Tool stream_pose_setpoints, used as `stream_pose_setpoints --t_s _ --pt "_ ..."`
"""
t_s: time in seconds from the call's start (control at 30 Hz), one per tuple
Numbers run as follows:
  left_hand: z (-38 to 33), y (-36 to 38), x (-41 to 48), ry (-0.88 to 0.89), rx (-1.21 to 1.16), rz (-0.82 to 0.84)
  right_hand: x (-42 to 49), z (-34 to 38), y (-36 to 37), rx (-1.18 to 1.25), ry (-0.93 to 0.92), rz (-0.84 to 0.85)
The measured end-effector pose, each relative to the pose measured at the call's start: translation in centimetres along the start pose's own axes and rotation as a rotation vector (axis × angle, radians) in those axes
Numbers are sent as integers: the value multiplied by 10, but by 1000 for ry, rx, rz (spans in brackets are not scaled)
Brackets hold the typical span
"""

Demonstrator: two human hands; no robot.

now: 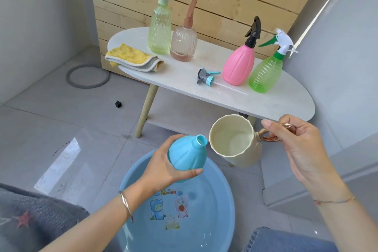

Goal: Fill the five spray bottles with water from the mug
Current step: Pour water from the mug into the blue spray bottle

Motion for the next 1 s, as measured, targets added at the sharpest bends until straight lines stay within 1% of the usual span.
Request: stream_pose_setpoints --t_s 0.27,0.43,0.7,1.0 --pt "6 8 0 2 77 36 -3 2 4 -97 -34 -12" --pt "10 10 -2 -1 94 41 -1 3 6 -234 -57 -22" --pt "11 11 -3 -12 84 25 -3 21 16 -374 -153 -47" --pt "17 8 -4 -43 84 17 -2 24 24 -400 -134 -45"
Point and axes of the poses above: each hand's wrist, its own x-axis towards the middle knuckle, its own y-axis out of the palm, z = x × y, the point moved 9 cm from there along x, towards the middle knuckle, and after that the axes turned 8 degrees about y, right-handed, at the moved point
